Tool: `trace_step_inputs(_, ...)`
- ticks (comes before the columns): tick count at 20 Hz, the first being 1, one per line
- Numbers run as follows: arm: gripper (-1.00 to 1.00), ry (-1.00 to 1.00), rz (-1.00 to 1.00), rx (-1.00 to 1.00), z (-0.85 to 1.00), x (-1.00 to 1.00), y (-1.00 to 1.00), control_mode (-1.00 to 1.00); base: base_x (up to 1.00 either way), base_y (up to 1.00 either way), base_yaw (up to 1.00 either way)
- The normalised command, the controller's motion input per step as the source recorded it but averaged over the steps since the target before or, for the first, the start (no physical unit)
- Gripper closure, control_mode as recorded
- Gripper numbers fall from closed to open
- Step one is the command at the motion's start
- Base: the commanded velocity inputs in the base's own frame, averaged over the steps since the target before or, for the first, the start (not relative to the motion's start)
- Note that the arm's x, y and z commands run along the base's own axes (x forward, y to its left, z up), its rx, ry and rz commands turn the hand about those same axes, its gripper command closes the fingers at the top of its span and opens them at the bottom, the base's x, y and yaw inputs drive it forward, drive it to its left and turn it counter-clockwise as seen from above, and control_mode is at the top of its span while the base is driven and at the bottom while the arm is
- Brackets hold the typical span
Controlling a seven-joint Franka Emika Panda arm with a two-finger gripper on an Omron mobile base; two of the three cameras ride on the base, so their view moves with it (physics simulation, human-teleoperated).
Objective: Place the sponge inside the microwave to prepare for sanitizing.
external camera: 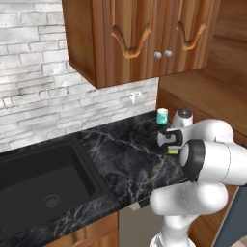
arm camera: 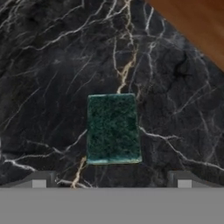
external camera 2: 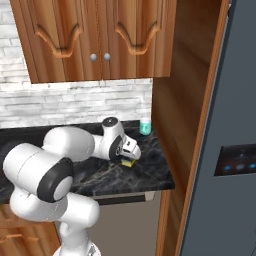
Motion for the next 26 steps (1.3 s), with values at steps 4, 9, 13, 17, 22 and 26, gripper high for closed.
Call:
trace_step_inputs(4, -1.00, 0.00, 0.00, 0.00, -0.22, 0.23, 0.00, -1.00, 0.00, 0.00, 0.00)
trace_step_inputs(9, -1.00, 0.00, 0.00, 0.00, -0.20, 0.28, -0.01, -1.00, 0.00, 0.00, 0.00)
trace_step_inputs(13, -1.00, 0.00, 0.00, 0.00, -0.17, 0.31, -0.06, -1.00, 0.00, 0.00, 0.00)
trace_step_inputs(17, -1.00, 0.00, 0.00, 0.00, -0.15, 0.19, -0.18, -1.00, 0.00, 0.00, 0.00)
trace_step_inputs(22, -1.00, 0.00, 0.00, 0.01, -0.10, 0.00, -0.19, -1.00, 0.00, 0.00, 0.00)
trace_step_inputs(26, -1.00, 0.00, 0.00, 0.00, -0.12, 0.00, 0.00, -1.00, 0.00, 0.00, 0.00)
